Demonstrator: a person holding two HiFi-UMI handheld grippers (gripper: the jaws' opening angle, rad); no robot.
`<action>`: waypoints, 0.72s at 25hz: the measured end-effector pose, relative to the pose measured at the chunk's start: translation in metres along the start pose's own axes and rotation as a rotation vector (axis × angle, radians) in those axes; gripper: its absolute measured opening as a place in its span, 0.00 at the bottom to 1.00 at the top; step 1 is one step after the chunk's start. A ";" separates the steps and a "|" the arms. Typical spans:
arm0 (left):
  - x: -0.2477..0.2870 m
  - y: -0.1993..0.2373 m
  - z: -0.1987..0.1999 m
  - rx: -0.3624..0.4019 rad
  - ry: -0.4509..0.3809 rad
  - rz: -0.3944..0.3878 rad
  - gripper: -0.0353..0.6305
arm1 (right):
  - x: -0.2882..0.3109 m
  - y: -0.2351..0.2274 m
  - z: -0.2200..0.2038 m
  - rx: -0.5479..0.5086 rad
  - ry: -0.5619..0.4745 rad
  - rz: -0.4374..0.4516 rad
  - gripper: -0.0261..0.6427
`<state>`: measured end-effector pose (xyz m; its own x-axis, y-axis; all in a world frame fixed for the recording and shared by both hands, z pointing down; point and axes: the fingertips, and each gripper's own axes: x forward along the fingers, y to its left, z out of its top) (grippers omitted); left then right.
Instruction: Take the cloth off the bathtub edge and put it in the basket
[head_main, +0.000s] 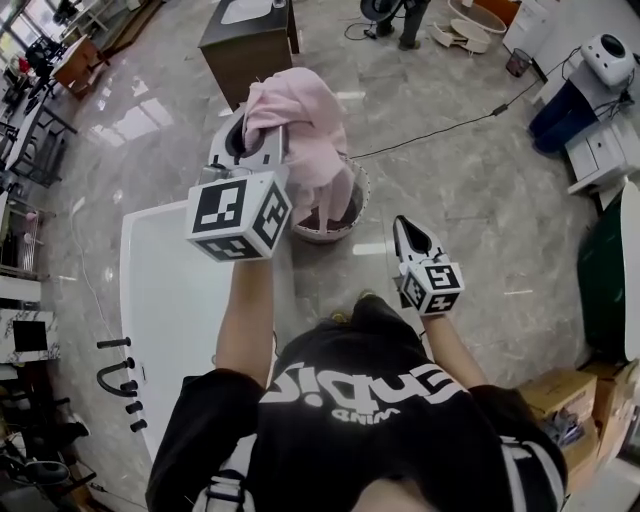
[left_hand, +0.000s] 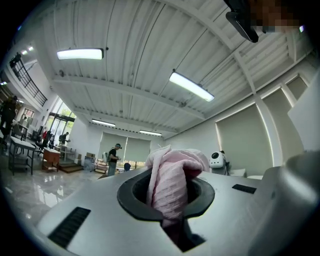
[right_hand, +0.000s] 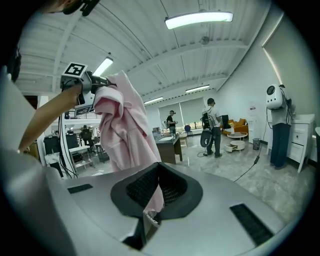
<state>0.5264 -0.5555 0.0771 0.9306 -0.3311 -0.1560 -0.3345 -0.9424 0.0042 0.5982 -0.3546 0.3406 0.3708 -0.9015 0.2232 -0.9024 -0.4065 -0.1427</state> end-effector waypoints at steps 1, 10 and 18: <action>0.010 0.003 -0.005 -0.003 0.008 0.002 0.12 | 0.007 -0.007 0.001 0.002 0.003 -0.002 0.06; 0.086 0.021 -0.033 -0.003 0.053 0.020 0.12 | 0.081 -0.055 0.017 0.013 0.031 0.033 0.06; 0.142 0.028 -0.044 0.000 0.073 0.067 0.12 | 0.148 -0.095 0.047 -0.020 0.050 0.140 0.06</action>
<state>0.6563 -0.6308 0.0986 0.9143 -0.3964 -0.0832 -0.3968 -0.9178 0.0127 0.7490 -0.4560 0.3414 0.2303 -0.9404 0.2503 -0.9489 -0.2741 -0.1567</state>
